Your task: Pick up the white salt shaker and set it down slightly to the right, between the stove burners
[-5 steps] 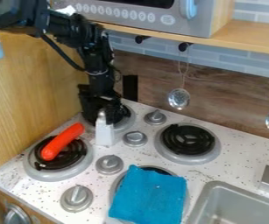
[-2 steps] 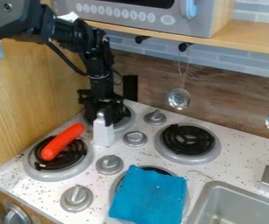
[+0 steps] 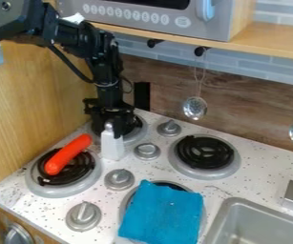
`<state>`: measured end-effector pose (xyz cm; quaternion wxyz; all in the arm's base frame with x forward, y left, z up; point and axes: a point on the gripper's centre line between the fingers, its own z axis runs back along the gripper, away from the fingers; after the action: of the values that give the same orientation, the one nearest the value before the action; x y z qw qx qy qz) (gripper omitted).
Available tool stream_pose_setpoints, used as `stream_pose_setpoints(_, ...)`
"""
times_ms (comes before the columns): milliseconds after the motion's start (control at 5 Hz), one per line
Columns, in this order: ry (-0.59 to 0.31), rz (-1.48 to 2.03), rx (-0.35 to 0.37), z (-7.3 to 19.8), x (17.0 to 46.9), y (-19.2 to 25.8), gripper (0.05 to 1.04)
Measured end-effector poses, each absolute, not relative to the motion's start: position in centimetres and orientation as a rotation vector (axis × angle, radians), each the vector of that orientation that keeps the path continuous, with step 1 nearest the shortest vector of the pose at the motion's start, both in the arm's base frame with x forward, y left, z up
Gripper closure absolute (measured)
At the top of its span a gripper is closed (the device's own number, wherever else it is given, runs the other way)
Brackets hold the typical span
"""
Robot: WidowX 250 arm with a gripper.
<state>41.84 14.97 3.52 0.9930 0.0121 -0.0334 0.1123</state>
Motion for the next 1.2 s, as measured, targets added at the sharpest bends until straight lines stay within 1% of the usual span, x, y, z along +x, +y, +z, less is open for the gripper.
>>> stream_pose_setpoints(200,-0.069,0.215,-0.005,3.8,41.6,14.5,0.484)
stream_pose_setpoints(400,-0.047,0.206,-0.026,3.8,41.5,13.7,0.484)
stream_pose_setpoints(600,-0.041,0.133,-0.034,4.5,42.3,11.3,0.484)
stream_pose_setpoints(800,-0.038,0.047,-0.036,4.6,43.0,7.8,0.484)
stream_pose_setpoints(1200,-0.043,0.004,-0.053,4.6,43.4,6.1,0.484)
